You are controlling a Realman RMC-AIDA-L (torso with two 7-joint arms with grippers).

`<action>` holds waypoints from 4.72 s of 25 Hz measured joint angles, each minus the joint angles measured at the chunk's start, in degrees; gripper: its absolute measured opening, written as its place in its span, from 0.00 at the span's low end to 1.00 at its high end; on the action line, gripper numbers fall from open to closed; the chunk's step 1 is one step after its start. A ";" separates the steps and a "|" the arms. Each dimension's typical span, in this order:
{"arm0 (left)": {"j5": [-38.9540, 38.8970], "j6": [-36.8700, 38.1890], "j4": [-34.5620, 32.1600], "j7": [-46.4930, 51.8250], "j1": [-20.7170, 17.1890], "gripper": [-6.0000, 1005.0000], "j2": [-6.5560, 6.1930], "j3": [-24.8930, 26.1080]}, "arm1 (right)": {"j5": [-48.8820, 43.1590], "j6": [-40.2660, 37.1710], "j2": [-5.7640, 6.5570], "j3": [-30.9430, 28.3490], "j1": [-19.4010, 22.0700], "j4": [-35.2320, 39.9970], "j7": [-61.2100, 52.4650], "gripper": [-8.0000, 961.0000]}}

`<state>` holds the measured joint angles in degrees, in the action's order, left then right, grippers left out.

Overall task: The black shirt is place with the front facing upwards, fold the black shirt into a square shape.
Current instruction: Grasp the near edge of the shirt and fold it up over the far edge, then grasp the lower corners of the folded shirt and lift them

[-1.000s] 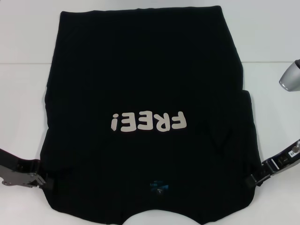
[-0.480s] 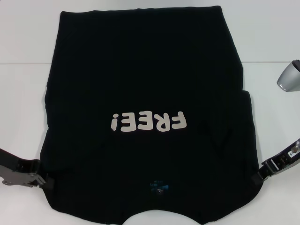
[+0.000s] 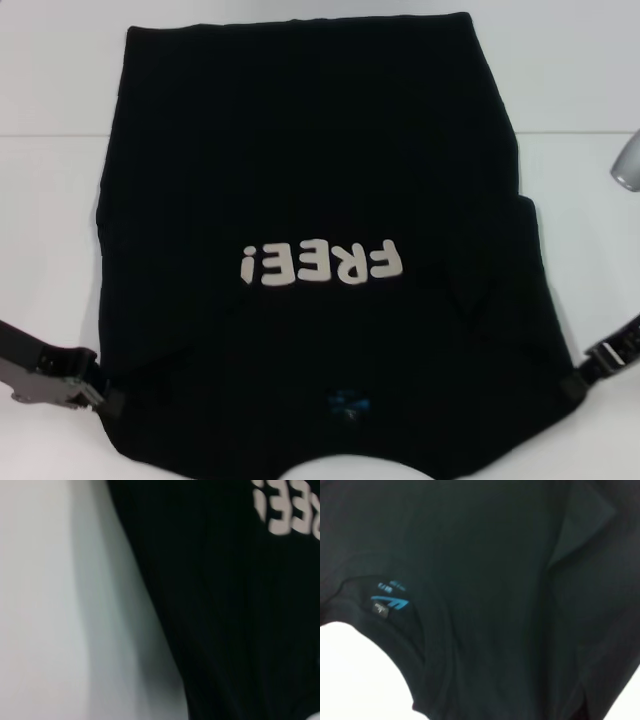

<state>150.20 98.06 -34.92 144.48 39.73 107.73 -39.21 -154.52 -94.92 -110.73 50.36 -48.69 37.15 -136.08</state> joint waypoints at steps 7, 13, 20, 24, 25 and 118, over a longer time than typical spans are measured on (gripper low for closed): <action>-0.44 8.09 4.29 -4.96 0.60 0.03 -1.08 0.01 | -5.17 -7.59 1.22 0.00 0.79 0.13 6.86 0.07; -0.13 15.17 6.06 -9.40 -0.47 0.04 -0.51 -1.02 | -8.26 -13.38 -0.08 -0.04 2.46 0.12 13.09 0.07; -0.62 12.40 5.78 -10.22 -0.33 0.05 -0.60 1.26 | -5.44 -11.79 -0.21 -5.14 3.10 0.03 13.39 0.07; -0.67 8.59 5.49 -9.63 1.30 0.06 -1.71 7.41 | -2.12 -8.83 1.41 -13.60 2.90 0.08 12.27 0.07; -0.69 7.07 5.49 -9.51 1.73 0.06 -1.99 10.39 | -0.96 -7.15 2.03 -16.23 2.90 0.10 11.60 0.07; -18.23 -23.64 3.91 -19.73 -7.45 0.77 2.31 9.02 | 40.18 11.17 -9.11 -10.41 17.84 -10.65 75.39 0.92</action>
<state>131.97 74.42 -31.00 124.76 32.28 110.04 -30.20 -114.35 -83.75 -119.84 39.95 -30.85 26.50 -60.69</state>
